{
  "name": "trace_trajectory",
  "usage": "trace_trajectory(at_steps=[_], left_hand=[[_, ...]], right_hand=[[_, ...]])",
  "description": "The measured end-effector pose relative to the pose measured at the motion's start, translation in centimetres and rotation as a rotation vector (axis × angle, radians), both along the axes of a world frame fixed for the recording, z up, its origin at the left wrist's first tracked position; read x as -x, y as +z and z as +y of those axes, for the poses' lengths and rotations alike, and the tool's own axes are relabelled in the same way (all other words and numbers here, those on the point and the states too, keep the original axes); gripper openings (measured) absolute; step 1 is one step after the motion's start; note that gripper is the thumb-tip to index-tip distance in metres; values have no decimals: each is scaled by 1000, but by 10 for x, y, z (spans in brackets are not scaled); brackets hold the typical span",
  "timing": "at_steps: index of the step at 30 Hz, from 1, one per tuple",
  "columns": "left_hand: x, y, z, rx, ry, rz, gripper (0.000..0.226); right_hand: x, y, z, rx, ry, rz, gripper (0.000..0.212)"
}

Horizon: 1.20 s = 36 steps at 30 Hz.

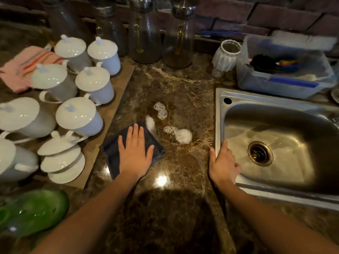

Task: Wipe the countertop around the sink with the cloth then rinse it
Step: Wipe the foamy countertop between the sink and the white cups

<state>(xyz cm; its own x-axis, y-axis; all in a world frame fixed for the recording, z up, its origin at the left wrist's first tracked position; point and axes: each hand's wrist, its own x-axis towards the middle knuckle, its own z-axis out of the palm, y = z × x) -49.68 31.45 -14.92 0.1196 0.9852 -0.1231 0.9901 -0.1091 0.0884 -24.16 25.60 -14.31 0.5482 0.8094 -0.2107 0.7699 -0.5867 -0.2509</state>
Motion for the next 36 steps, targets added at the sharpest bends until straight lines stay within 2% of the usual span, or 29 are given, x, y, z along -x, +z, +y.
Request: trace_trajectory(at_steps=[7,10,13,16,21,26,31,36], left_hand=[[-9,1,-135,64,84,-53,73],[-18,2,-176,120,212,-65,76],[-29,5,-181,119,407,-131,79],[-37,8,-166,95,499,-180,76],[-21,-1,-110,28,293,-103,67],[-18,3,-15,10,322,-95,67],[-16,5,79,41,147,-55,61],[-15,3,140,76,-156,-3,60]], right_hand=[[0,2,-2,-43,8,41,61],[0,4,-2,-31,21,50,64],[-1,3,2,-5,13,54,65],[-3,3,16,3,-7,109,63],[-5,3,41,-33,-140,188,60],[-5,-6,42,-56,-145,139,59],[-5,-7,42,-77,-160,126,56],[-4,-9,43,-82,-164,114,57]])
